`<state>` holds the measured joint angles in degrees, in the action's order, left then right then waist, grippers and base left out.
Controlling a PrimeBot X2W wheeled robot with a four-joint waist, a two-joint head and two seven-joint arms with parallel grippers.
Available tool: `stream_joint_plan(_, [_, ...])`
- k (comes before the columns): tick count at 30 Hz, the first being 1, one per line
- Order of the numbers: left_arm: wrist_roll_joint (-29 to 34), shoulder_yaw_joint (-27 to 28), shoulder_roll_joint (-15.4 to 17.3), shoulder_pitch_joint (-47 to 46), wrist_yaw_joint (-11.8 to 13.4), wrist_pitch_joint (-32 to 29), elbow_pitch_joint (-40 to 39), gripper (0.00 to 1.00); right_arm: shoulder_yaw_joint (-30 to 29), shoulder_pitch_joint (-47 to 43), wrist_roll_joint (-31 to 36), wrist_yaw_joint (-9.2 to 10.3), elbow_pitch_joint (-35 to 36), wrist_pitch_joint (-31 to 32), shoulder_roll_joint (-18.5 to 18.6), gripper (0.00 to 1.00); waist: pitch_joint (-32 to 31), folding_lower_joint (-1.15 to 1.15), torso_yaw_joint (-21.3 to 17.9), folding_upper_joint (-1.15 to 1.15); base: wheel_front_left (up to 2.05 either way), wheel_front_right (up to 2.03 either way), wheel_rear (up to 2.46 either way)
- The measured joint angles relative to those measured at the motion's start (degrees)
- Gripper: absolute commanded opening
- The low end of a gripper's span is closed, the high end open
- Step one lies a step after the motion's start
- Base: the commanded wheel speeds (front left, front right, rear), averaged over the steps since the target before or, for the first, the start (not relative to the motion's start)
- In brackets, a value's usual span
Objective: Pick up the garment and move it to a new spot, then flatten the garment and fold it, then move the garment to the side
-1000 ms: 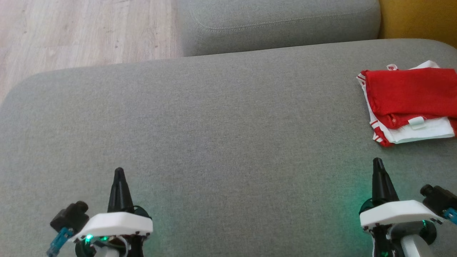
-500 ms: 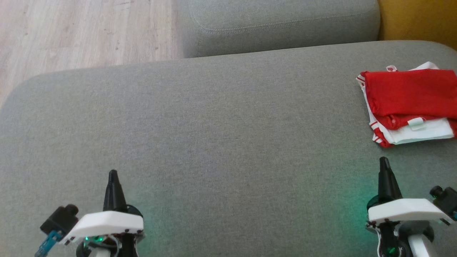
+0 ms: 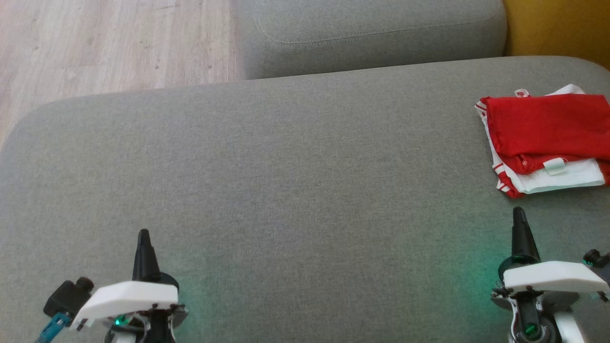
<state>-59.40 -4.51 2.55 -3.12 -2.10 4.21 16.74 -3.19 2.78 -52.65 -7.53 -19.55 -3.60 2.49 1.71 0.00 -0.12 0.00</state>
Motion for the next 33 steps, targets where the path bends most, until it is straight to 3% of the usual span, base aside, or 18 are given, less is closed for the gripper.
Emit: stream_joint_plan(33, [-18.02,4.61,0.00,-0.03,-2.77,-5.49,-0.32,0.00,-2.50,0.05,-21.35,0.00,1.68,5.41,0.00,0.00,-0.85,0.00,0.06,0.00,0.00,0.00,0.00])
